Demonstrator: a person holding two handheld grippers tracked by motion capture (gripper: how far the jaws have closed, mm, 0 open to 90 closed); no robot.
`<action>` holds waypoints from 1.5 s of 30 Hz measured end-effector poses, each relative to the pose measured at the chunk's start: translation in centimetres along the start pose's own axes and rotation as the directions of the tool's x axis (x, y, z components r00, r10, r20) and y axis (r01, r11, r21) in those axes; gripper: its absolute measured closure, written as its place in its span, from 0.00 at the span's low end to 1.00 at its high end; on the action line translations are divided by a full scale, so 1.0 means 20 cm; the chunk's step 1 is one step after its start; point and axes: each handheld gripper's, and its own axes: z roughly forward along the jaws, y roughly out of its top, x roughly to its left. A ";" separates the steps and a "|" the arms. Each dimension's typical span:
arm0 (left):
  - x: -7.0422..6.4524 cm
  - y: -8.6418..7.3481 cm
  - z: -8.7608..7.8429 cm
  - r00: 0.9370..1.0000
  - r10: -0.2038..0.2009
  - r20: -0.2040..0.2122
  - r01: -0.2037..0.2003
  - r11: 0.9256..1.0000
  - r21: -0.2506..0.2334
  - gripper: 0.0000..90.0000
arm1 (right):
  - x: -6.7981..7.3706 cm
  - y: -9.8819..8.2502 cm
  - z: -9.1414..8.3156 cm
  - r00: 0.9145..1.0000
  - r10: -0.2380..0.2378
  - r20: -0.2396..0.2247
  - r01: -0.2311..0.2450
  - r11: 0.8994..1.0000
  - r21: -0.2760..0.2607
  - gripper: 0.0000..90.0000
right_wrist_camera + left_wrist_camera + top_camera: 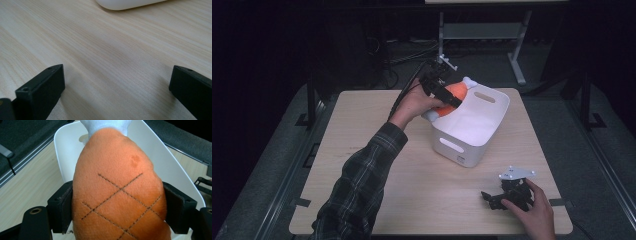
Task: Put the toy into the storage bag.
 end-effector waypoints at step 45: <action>0.03 0.01 0.36 0.995 -0.079 -0.053 0.082 0.995 0.060 0.20 | 0.00 0.01 0.01 1.000 -0.003 -0.003 0.003 1.000 -0.002 0.00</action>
